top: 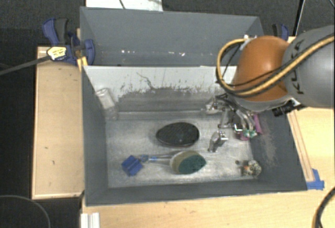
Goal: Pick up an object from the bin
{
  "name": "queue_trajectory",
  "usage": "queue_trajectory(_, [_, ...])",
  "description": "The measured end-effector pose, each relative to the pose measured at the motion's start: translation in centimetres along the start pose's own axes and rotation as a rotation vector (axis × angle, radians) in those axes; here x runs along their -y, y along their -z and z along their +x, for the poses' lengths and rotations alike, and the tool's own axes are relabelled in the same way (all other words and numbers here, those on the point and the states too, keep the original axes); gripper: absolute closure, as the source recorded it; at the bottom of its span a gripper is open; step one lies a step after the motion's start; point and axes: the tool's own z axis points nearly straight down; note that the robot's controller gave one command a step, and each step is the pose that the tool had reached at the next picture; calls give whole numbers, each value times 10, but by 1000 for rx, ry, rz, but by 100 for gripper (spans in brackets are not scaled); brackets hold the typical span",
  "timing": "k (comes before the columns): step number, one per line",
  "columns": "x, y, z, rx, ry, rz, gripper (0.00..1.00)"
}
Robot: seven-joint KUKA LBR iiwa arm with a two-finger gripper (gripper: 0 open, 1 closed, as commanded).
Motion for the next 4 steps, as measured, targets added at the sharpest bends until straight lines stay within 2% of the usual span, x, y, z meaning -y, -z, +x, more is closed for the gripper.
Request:
queue_trajectory(1, [-44, -68, -43, 14, 173, 0, 0])
queue_trajectory(2, [-113, -69, -22, 12, 175, -2, 0])
queue_trajectory(3, [-110, -67, -25, 18, 170, -2, 100])
queue_trajectory(4, [-109, -69, -23, 12, 170, -1, 0])
